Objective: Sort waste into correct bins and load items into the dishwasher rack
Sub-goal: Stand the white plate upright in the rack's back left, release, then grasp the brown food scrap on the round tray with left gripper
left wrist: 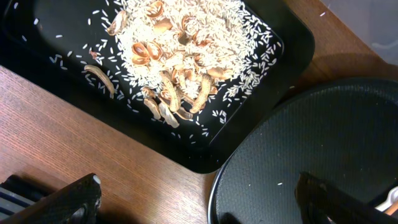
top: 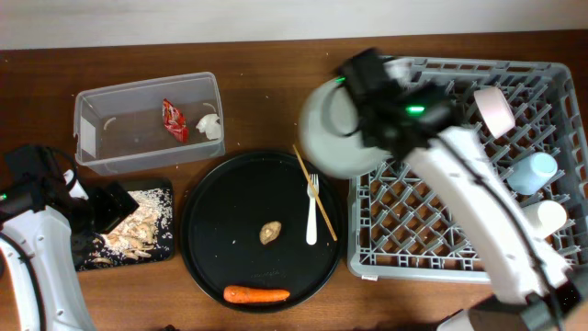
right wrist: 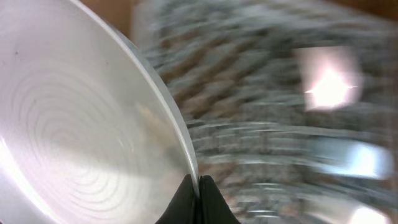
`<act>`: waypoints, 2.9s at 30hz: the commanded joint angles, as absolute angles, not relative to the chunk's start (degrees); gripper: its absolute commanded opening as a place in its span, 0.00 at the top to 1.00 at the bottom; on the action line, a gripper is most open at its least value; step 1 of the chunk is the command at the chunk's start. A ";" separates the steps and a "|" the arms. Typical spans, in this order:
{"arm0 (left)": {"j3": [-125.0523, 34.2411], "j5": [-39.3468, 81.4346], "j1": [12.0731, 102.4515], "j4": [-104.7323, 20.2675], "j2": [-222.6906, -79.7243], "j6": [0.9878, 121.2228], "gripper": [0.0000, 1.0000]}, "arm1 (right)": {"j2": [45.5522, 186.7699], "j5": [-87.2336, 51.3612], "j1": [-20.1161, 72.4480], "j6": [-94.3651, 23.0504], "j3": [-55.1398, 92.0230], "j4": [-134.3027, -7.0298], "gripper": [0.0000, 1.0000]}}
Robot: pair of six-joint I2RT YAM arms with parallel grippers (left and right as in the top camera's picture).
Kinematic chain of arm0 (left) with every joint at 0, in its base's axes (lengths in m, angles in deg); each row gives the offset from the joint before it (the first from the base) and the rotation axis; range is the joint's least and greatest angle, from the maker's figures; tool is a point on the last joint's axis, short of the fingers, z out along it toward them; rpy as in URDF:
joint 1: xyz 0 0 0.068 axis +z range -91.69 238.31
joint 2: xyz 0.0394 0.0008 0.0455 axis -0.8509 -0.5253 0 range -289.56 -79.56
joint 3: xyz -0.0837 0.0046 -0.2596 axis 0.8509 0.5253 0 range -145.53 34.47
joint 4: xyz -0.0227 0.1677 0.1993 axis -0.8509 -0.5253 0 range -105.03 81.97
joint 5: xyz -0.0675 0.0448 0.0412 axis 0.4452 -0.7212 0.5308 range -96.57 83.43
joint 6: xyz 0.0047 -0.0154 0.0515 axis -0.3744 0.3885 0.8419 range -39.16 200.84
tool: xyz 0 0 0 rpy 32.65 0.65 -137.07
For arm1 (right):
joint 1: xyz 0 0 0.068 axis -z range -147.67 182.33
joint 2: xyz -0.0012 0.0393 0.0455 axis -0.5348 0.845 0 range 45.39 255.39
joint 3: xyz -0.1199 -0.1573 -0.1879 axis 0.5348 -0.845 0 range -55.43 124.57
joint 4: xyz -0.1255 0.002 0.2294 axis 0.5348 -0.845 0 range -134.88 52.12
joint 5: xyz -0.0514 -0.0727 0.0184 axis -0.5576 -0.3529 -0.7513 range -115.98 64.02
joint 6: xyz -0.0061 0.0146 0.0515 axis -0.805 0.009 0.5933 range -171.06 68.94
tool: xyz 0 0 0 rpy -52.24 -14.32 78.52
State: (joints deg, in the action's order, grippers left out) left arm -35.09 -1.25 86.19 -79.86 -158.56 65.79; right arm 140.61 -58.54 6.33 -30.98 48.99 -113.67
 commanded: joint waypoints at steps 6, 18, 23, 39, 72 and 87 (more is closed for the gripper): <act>-34.87 -1.45 86.32 -79.88 -158.39 65.01 0.01 | 139.27 -85.81 20.80 -26.26 49.55 -114.74 0.96; -34.87 -1.43 86.32 -79.88 -158.39 65.01 0.01 | 148.87 -82.82 27.86 -24.55 45.90 -112.42 0.96; -34.87 -1.43 86.32 -79.86 -158.39 65.01 0.01 | 154.44 -77.84 27.86 -23.46 45.90 -112.45 0.96; -34.87 -1.27 86.32 -79.66 -158.39 65.01 0.01 | 157.24 -67.54 15.29 -23.09 46.06 -112.51 0.34; -31.55 0.21 52.99 -74.26 -158.41 67.70 0.01 | 127.87 -29.31 24.60 -39.68 46.12 -124.84 0.01; -24.12 -2.36 28.92 -54.29 -173.91 75.37 0.02 | 128.26 -21.23 42.15 -44.66 46.06 -129.82 0.02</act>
